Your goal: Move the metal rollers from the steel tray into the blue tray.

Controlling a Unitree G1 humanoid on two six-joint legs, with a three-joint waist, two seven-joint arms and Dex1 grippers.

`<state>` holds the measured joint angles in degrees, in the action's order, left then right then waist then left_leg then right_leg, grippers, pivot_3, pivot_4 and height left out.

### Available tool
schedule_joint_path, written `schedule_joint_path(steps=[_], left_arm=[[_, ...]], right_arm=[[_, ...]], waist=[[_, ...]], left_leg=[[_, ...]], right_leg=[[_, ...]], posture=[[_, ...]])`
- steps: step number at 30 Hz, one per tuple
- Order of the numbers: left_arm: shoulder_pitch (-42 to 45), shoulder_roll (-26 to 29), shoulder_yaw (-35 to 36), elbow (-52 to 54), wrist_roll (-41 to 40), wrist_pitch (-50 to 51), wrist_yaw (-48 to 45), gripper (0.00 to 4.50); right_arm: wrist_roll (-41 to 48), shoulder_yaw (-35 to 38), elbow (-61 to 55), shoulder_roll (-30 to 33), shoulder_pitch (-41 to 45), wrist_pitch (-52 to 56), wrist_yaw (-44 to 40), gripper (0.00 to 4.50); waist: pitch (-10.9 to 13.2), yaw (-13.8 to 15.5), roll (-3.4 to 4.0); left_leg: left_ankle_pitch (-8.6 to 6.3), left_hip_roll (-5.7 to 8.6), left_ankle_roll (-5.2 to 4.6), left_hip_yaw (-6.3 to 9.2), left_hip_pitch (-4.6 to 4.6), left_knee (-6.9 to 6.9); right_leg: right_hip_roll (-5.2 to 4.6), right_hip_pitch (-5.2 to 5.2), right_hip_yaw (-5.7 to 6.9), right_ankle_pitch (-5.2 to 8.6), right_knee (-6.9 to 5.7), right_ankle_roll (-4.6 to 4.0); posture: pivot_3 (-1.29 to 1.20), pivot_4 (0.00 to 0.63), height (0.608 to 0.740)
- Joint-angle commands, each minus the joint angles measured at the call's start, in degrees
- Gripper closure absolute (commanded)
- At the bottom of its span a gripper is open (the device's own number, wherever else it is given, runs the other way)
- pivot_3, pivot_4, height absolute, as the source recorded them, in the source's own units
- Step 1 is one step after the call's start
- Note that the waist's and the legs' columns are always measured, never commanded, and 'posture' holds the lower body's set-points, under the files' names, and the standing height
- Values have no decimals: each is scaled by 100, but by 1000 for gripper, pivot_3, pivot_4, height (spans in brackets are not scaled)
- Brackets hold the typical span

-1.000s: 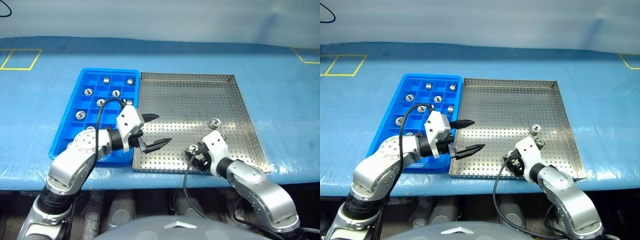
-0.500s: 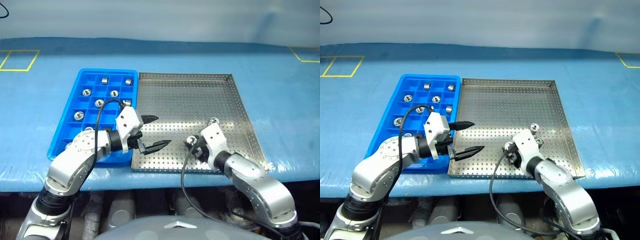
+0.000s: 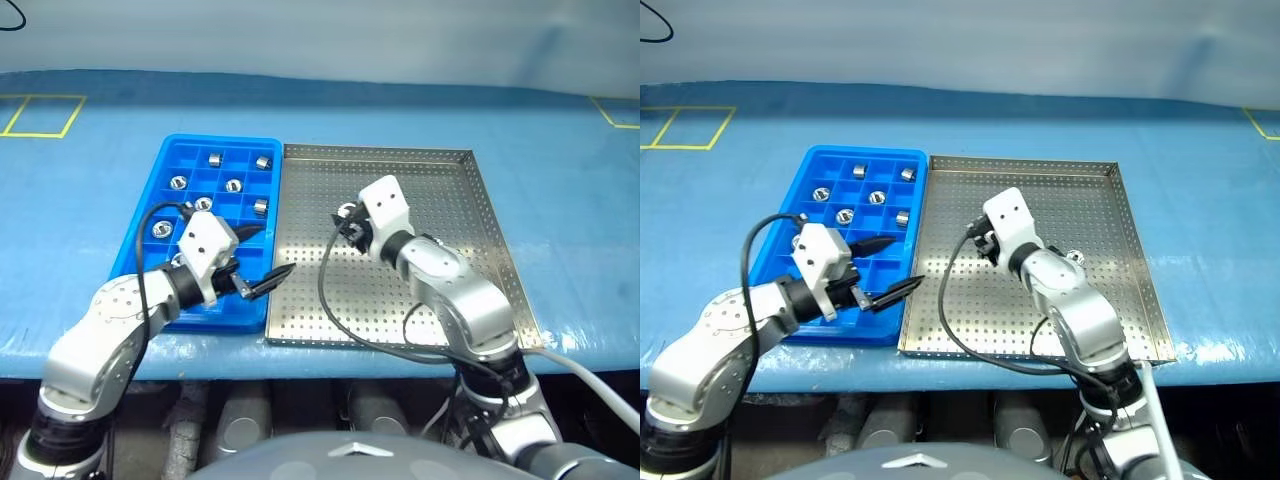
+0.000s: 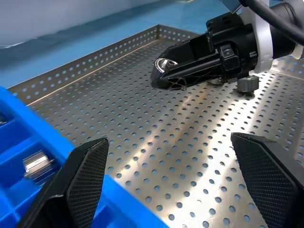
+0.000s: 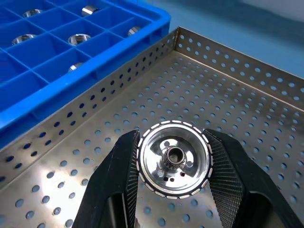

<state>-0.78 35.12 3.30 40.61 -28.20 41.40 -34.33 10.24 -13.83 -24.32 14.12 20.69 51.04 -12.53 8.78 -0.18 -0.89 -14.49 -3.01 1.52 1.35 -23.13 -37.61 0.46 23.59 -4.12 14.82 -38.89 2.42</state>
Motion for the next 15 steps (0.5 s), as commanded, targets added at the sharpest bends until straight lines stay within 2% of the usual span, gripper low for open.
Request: schedule_joint_path(steps=[1,9,15], left_arm=[[-425,10,575,528,-207,64,199,0],[-1382,-157,1096,1126,-423,147,632,0],[-1669,-208,1195,1261,-469,129,858,0]], right_arm=[[-32,-135,214,-282,500,-461,-143,2791],[-86,-618,1106,-802,949,-1040,-631,2791],[-314,-948,2218,-1264,1292,-1649,-834,2791]], waist=[[1,45,-1],[2,379,1],[4,488,4]], left_leg=[[0,0,0,0,0,0],[0,-2,1,6,1,2],[2,-2,5,5,6,2]], right_leg=[[-1,0,1,0,0,0],[-3,-3,12,5,1,-9],[-1,-3,13,5,-3,-11]], posture=[[228,150,740],[303,150,740],[338,150,740]])
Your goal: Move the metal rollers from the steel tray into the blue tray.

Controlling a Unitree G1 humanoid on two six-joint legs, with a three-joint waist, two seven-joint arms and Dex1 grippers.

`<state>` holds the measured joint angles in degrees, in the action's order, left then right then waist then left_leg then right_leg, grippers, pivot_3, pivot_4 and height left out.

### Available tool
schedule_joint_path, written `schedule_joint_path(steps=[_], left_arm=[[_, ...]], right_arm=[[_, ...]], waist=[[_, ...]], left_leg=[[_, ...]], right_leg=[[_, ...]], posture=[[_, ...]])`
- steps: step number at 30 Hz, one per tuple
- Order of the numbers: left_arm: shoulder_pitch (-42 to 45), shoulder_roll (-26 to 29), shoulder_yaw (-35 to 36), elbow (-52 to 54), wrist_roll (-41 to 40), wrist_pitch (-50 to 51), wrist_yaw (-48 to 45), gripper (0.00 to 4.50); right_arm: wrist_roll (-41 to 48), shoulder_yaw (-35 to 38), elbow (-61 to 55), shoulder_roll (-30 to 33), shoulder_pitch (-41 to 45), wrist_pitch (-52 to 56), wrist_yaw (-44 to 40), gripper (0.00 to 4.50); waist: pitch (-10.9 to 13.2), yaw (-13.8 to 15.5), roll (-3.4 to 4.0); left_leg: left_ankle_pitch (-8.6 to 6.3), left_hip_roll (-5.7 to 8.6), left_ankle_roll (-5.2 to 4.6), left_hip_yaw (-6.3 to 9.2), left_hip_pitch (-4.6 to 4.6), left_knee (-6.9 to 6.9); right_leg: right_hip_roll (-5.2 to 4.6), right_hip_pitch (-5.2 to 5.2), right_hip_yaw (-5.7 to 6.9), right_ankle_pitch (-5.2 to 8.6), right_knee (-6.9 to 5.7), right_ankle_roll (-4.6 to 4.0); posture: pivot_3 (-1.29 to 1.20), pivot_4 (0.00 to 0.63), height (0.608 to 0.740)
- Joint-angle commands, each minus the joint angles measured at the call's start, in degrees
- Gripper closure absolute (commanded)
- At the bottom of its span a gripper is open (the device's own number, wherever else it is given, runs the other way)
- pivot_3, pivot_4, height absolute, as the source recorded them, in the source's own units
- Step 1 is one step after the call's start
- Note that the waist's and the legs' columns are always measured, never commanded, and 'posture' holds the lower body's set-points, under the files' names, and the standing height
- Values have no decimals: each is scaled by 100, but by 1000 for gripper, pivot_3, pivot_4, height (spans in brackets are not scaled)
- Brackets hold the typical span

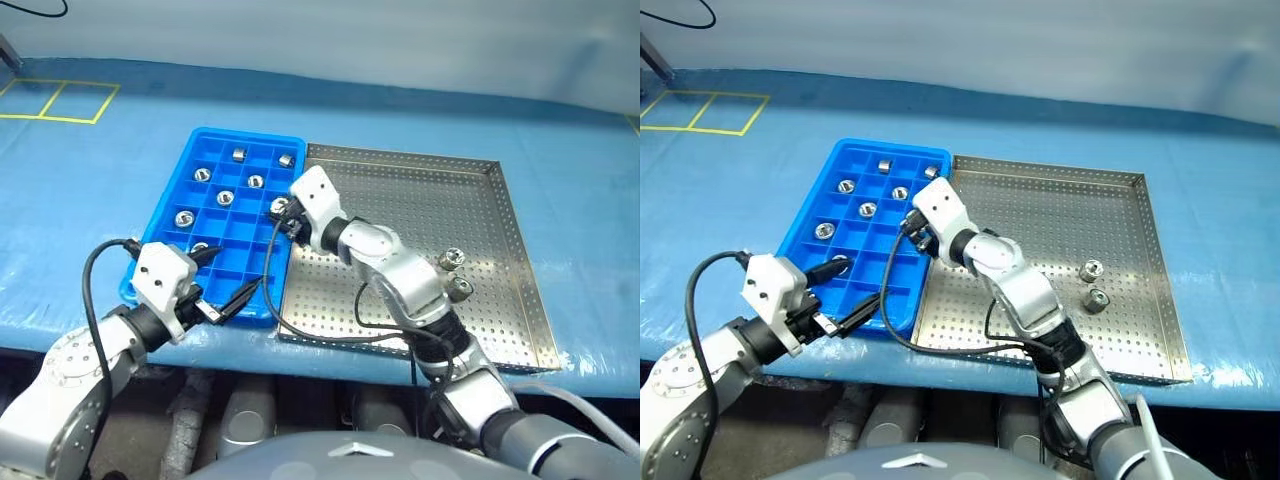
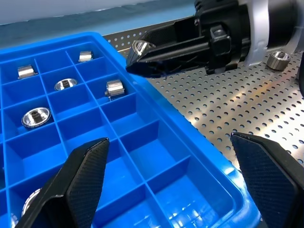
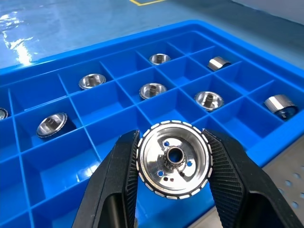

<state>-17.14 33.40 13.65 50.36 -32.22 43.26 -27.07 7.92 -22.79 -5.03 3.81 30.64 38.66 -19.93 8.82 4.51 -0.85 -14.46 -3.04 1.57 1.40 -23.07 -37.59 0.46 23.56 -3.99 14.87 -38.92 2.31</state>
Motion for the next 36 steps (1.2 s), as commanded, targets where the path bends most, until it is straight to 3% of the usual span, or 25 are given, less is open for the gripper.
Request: schedule_joint_path(steps=[1,12,23,36], left_arm=[[-48,-45,165,300,-75,-59,163,0],[-318,-140,280,501,-133,-53,493,0],[-555,-242,253,731,-166,-66,713,0],[-381,-177,77,598,-182,-46,668,0]], right_arm=[[-100,-67,431,-312,368,-480,-126,2791],[-351,-92,1958,-967,1002,-1280,-492,2791],[-584,166,3304,-1078,1428,-1837,-615,2791],[-791,182,3015,-838,1041,-1708,-789,2791]], waist=[[0,38,0],[1,170,1],[1,360,2],[1,419,2]], left_leg=[[0,0,1,1,0,0],[3,0,5,6,2,22],[7,-1,13,12,11,44],[8,0,15,13,11,47]], right_leg=[[1,0,1,0,-1,0],[0,4,7,4,1,-10],[3,6,14,12,1,-23],[1,5,16,14,2,-24]], posture=[[343,150,740],[419,150,740],[467,150,740],[429,150,740]])
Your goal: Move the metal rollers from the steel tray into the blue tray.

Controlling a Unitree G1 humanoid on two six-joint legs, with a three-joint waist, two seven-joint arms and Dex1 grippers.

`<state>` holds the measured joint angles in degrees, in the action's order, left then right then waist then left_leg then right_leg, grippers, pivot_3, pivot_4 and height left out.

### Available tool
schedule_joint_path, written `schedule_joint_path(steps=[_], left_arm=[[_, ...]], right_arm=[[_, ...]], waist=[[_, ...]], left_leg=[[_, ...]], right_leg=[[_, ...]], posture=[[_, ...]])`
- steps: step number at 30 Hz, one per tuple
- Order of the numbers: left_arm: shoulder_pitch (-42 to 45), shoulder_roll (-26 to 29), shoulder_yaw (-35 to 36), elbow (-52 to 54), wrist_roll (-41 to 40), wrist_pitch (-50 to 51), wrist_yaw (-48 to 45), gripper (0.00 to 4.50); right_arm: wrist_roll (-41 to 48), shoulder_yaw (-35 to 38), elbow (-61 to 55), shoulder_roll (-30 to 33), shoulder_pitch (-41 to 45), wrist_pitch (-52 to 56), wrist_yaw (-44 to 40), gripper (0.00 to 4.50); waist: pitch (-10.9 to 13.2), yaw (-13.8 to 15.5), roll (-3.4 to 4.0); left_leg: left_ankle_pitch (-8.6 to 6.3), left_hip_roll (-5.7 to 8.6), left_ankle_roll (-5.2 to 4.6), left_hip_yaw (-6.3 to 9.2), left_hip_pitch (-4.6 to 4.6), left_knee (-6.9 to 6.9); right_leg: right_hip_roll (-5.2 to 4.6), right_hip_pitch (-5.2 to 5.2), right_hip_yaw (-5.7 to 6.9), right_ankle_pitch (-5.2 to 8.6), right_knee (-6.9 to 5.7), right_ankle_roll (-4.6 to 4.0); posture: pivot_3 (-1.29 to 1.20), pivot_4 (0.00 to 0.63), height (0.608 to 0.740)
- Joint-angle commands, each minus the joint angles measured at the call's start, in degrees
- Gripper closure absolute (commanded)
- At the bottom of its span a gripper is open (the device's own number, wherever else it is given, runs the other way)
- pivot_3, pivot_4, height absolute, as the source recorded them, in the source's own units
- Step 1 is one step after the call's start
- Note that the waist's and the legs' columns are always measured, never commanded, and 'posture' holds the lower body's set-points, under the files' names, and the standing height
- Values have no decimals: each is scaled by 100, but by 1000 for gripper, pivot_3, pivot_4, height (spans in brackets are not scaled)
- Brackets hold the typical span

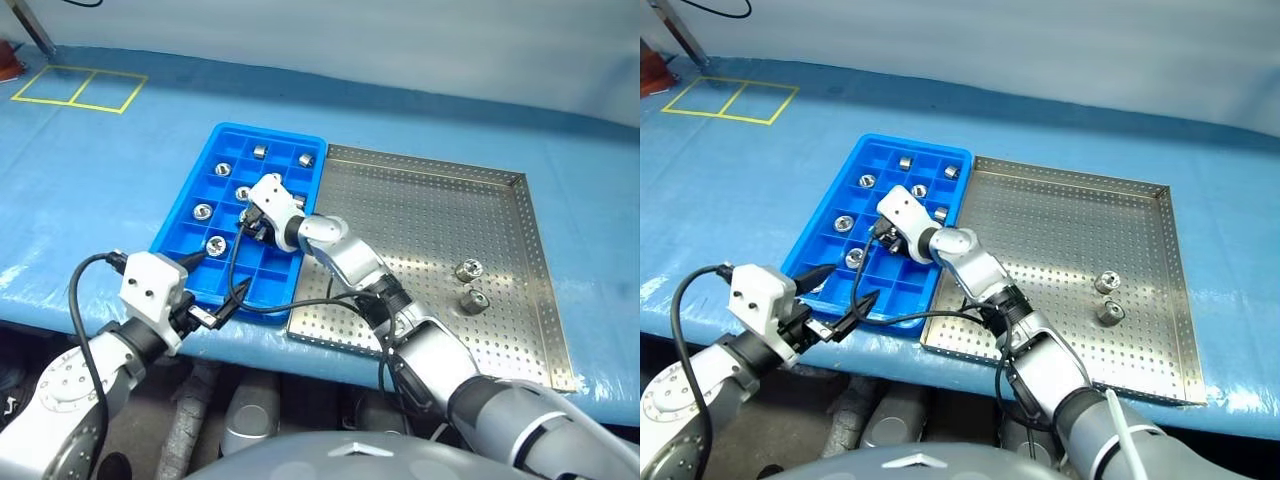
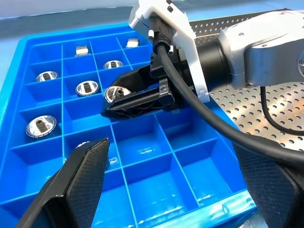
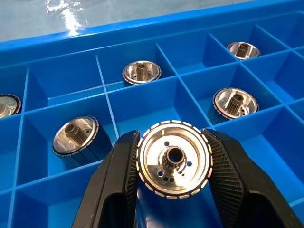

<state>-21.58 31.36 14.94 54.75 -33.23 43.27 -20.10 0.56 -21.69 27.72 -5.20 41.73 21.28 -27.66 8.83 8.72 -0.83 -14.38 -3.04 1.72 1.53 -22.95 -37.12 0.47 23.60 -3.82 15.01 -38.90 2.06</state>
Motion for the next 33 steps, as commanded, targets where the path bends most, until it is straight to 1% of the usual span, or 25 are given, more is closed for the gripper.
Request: schedule_joint_path(steps=[1,7,9,10,12,15,18,21,26,30,33], left_arm=[[88,35,-69,140,-80,-44,-31,0],[216,82,-166,67,-114,-45,-49,0],[258,96,-199,45,-106,-45,-61,0],[271,98,-210,39,-105,-47,-68,0],[312,109,-233,25,-113,-48,-92,0],[417,137,-292,-34,-116,-40,-148,0],[642,178,-421,-181,-116,-41,-243,0],[904,213,-583,-372,-106,-59,-343,0],[1770,233,-1133,-990,54,-139,-618,0],[2692,168,-1768,-1690,307,-298,-976,0],[3264,83,-2197,-2143,460,-461,-1307,0]], right_arm=[[-58,102,-286,82,-69,47,7,2791],[-71,149,-272,131,-55,74,37,2791],[-97,90,-269,120,-108,57,-2,2046],[-106,69,-281,116,-128,59,-22,1810],[-130,68,-368,95,-173,67,28,1110],[-87,105,-694,151,-272,95,-65,217],[33,291,-1560,316,-538,283,-61,217],[142,633,-2628,502,-886,653,163,217],[161,1284,-4546,1071,-1763,1580,570,217],[75,1670,-5684,1522,-2607,2253,854,217],[4,1922,-6336,1737,-3199,2674,1088,217]], waist=[[0,-3,0],[0,-9,0],[0,-14,0],[0,-15,0],[0,-14,0],[0,-20,0],[2,-19,3],[3,-106,5],[3,-252,6],[3,-506,6],[3,-754,7]], left_leg=[[0,0,0,0,0,0],[4,0,7,2,1,0],[5,0,8,2,1,0],[5,0,8,2,1,0],[5,0,8,2,1,0],[5,0,8,2,1,0],[6,1,10,2,0,0],[7,1,12,2,-1,-1],[7,3,13,4,-5,-2],[7,4,13,-2,-5,-2],[7,4,13,-4,-6,-1]], right_leg=[[0,0,0,0,0,0],[0,-1,2,0,0,0],[0,-1,1,0,0,0],[0,-1,1,0,0,0],[0,-1,2,0,0,0],[0,-1,2,0,0,0],[-1,-1,2,0,1,1],[-1,0,1,-1,2,2],[-3,-2,2,-1,6,3],[-3,-1,-5,-3,9,5],[-1,1,-9,-3,9,6]], posture=[[422,150,740],[408,150,740],[401,150,740],[401,150,740],[389,150,740],[367,150,740],[322,150,740],[276,150,740],[137,150,740],[51,150,740],[-8,150,740]])
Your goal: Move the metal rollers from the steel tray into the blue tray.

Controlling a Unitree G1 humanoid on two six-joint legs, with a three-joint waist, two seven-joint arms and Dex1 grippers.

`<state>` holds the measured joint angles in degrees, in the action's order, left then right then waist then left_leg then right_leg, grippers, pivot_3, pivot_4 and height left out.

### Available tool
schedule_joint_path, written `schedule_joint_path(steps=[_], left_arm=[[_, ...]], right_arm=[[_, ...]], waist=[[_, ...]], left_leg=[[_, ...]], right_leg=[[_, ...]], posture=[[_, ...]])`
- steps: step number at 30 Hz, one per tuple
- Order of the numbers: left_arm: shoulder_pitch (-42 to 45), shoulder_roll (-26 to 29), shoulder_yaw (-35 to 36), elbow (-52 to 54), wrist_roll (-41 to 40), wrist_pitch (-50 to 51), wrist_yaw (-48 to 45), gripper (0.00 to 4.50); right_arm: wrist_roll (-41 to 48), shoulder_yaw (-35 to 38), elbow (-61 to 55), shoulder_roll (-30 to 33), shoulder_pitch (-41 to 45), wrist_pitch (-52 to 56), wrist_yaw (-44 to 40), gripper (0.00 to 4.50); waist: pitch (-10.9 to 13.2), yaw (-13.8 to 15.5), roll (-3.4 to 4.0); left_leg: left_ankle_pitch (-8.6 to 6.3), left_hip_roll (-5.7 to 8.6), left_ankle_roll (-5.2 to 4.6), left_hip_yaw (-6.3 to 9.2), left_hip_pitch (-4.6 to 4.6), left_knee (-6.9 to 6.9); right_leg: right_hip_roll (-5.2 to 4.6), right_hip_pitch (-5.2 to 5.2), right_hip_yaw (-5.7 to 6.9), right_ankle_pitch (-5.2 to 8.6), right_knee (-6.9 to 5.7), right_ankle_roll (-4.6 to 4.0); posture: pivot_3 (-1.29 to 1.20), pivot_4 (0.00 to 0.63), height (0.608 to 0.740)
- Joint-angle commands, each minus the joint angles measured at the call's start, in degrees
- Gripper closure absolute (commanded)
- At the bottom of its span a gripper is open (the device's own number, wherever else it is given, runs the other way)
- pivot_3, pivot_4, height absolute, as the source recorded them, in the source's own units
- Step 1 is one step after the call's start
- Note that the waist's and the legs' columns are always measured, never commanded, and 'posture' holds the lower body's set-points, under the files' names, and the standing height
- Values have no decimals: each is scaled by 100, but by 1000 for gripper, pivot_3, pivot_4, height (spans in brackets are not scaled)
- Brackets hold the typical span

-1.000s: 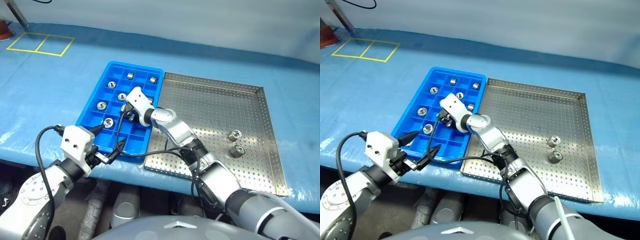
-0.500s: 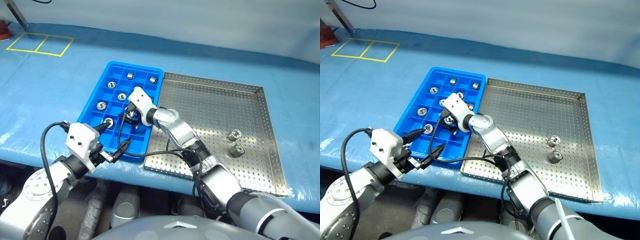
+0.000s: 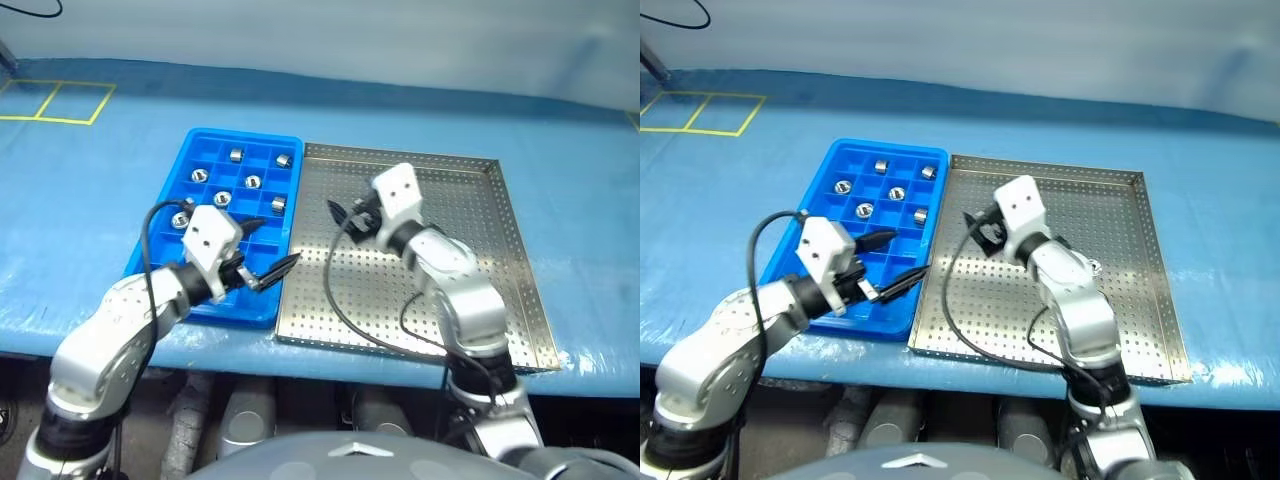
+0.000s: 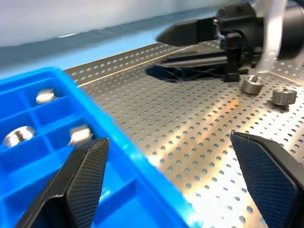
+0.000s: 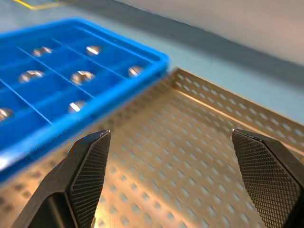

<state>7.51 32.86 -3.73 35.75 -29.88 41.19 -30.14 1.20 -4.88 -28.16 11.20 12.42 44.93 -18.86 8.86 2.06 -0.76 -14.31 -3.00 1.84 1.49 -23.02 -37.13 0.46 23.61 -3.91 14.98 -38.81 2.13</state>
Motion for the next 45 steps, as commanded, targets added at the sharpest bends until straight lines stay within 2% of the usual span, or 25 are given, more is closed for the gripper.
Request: schedule_joint_path(steps=[1,7,14,20,25,45], left_arm=[[510,-110,-455,-376,165,-303,-400,0],[1241,-409,-1132,-1199,514,-598,-884,0],[1569,-682,-1550,-1792,772,-846,-1366,0],[1585,-786,-1601,-1937,846,-899,-1546,0],[1515,-826,-1567,-1943,902,-905,-1606,0],[1277,-881,-1470,-1789,916,-854,-1496,0]], right_arm=[[-121,319,-921,169,-453,414,294,217],[-202,829,-1816,263,-1541,940,694,217],[-15,1138,-2311,-172,-2269,1173,980,217],[371,1361,-2132,-780,-2206,1133,1103,217],[556,1562,-1798,-898,-2039,1093,1158,217],[624,1279,-267,-621,-1621,571,1172,217]], waist=[[0,-166,1],[0,-524,1],[-1,-793,2],[-1,-942,3],[-1,-967,2],[-2,-896,3]], left_leg=[[0,-1,0,-2,0,0],[-1,-1,-2,-3,0,0],[-1,-1,-2,-6,7,-9],[-1,0,-3,-7,8,-14],[-1,2,-3,-7,7,-15],[-1,4,-3,-8,6,-14]], right_leg=[[0,2,-4,0,0,0],[3,2,-9,1,-2,3],[5,-2,-18,14,-11,37],[5,-3,-23,9,-13,48],[4,-4,-25,8,-12,50],[2,-3,-27,7,-12,50]], posture=[[-8,150,740],[-109,150,740],[-181,150,740],[-179,150,740],[-168,150,740],[-120,150,740]])
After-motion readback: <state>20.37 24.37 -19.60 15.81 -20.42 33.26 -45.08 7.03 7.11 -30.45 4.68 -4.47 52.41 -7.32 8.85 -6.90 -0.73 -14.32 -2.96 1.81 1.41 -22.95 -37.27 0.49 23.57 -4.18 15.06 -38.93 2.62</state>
